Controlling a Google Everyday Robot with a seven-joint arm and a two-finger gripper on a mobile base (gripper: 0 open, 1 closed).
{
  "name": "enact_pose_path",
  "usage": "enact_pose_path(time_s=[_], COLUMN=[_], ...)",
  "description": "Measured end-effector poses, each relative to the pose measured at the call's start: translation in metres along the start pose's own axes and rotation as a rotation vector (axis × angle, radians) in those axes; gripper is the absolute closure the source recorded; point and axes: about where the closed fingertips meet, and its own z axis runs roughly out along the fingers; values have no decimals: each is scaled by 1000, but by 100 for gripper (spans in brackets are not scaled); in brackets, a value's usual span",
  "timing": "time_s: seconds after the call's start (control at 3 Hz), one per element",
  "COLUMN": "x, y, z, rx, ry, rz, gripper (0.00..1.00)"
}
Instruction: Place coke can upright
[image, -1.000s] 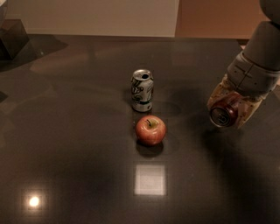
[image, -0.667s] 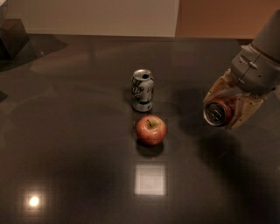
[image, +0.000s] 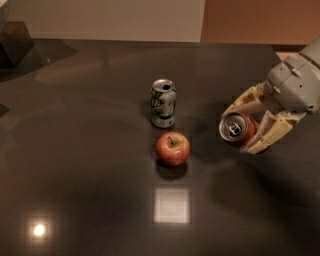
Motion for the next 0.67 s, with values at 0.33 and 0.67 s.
enact_pose_path(time_s=[0.33,0.67], x=[-15,-21], y=[6,11], z=[8,9], rx=[15,29], ry=[-168,-302], rz=[57,102], gripper=[100,100])
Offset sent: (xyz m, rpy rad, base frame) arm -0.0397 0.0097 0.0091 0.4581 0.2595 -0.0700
